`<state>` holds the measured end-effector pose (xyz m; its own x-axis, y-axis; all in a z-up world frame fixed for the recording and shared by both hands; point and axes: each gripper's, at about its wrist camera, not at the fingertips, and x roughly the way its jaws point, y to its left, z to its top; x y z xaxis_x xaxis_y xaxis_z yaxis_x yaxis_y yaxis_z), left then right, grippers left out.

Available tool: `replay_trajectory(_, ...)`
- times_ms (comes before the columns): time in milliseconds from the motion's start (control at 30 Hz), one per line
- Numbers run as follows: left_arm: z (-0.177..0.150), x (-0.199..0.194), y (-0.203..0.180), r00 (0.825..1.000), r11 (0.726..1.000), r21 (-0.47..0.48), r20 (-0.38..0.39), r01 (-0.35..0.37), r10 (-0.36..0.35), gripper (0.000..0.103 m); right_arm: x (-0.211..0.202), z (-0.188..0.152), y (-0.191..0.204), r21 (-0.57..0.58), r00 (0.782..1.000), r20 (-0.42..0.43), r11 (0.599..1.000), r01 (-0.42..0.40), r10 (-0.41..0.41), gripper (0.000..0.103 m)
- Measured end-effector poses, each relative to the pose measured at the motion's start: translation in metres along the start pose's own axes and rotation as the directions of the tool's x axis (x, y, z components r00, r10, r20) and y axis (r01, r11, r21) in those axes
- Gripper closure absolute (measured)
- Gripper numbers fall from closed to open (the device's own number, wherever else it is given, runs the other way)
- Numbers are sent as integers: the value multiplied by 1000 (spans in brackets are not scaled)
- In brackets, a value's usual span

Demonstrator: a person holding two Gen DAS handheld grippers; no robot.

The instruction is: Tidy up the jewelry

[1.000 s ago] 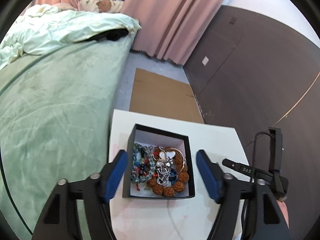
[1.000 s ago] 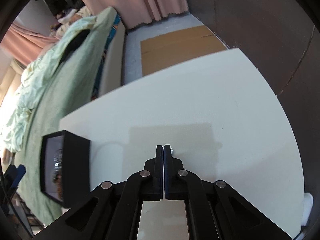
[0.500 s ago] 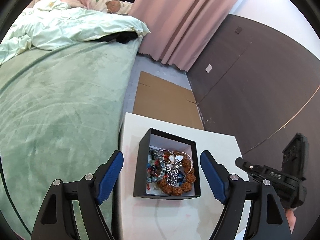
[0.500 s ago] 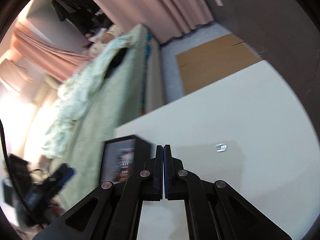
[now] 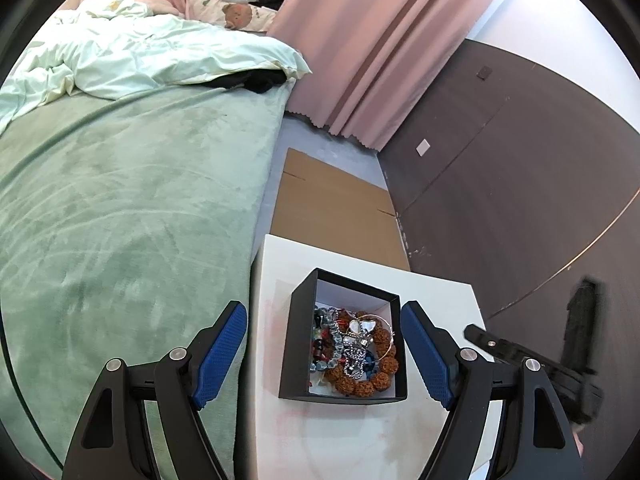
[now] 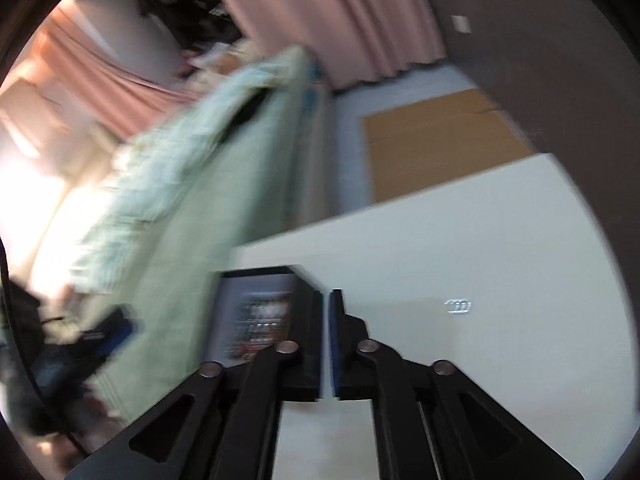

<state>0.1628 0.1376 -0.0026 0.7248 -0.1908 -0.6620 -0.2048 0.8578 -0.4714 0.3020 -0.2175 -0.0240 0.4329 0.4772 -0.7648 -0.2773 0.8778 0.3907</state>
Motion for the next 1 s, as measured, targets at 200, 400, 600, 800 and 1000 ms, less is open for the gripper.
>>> replay_trajectory(200, 3, -1, -1, 1000, 1000, 3, 11, -6, 6, 23, 25, 3, -31, 24, 988, -63, 990, 139, -138, 67)
replay_trajectory(400, 5, 9, 0, 1000, 1000, -4, -13, -17, 17, 23, 48, 6, -44, 15, 968, -121, 975, 222, -218, 67)
replay_trajectory(600, 7, 17, -1, 999, 1000, -11, -32, -13, 13, 20, 58, 5, -53, 7, 952, -151, 963, 269, -265, 67)
replay_trajectory(800, 9, 17, -2, 1000, 1000, -22, -20, 1, -2, 8, 66, 0, -54, -29, 934, -170, 949, 314, -314, 69)
replay_trajectory(1000, 7, 15, -1, 1000, 1000, -31, -27, 6, -7, 6, 63, -1, -56, -46, 920, -153, 933, 357, -360, 89)
